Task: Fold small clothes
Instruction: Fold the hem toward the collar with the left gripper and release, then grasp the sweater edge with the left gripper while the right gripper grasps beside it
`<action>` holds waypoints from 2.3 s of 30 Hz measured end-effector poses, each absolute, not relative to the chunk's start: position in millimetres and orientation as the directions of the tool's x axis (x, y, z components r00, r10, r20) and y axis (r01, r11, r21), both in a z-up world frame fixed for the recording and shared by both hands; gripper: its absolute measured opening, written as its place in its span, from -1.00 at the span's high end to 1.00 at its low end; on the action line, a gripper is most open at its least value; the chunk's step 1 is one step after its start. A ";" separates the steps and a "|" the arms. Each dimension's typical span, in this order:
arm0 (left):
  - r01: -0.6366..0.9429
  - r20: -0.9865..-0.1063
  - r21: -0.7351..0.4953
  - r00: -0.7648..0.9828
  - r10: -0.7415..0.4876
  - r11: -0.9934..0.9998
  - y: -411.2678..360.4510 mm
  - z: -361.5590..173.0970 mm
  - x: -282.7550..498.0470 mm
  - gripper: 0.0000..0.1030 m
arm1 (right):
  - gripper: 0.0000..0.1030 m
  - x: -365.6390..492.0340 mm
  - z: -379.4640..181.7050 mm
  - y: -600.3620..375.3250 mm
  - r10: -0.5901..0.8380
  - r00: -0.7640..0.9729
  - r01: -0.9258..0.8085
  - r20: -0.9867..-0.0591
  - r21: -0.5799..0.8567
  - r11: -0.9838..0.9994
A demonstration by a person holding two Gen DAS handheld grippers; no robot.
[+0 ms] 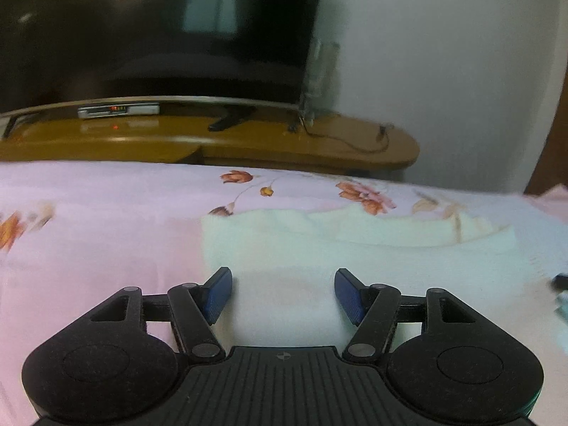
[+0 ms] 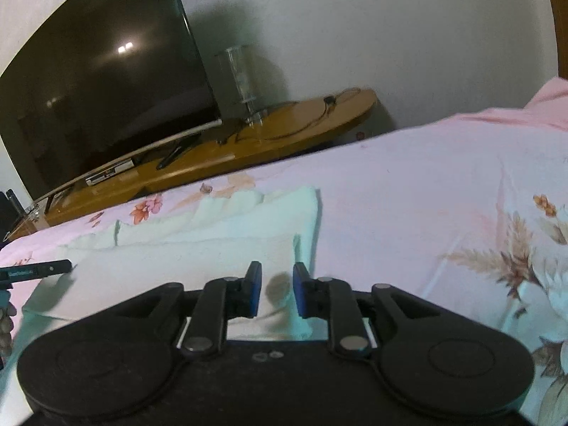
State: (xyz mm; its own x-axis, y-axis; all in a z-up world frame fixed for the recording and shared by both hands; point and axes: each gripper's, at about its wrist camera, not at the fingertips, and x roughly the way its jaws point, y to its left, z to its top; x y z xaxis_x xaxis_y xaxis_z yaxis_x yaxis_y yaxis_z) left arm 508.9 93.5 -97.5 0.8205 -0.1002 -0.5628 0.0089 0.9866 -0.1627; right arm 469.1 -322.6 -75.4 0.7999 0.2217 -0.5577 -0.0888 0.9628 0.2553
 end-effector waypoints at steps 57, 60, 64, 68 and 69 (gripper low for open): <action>0.036 -0.659 -0.007 0.751 -0.032 0.999 73.9 -107.0 570.2 -0.64 | 0.75 504.0 -91.8 -301.8 0.222 0.796 -0.186 -0.563 0.122 0.975; 0.018 -0.633 -0.015 0.774 -0.023 1.000 73.7 -93.2 554.0 -0.64 | 0.73 504.3 -85.5 -300.1 0.216 0.791 -0.174 -0.573 0.128 0.976; 0.017 -0.672 -0.003 0.740 -0.014 1.000 80.1 -103.9 526.9 -0.68 | 0.59 485.2 -73.5 -300.8 0.233 0.807 -0.195 -0.542 0.128 0.973; -0.045 -0.677 -0.060 0.736 -0.007 0.997 96.5 -108.9 509.2 -0.78 | 0.58 479.2 -86.6 -297.7 0.209 0.777 -0.219 -0.594 0.057 0.974; -0.060 -0.679 -0.048 0.734 0.012 0.997 97.6 -107.1 501.3 -0.78 | 0.58 476.9 -82.5 -298.7 0.205 0.774 -0.207 -0.599 0.066 0.976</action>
State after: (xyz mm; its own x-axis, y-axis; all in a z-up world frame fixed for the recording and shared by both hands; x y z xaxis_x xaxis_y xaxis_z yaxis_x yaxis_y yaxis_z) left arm 501.3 97.6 -107.1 0.7338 0.0116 -0.6793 -0.0598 0.9971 -0.0476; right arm 476.9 -298.7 -82.5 0.7741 0.2049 -0.5989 -0.2070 0.9761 0.0664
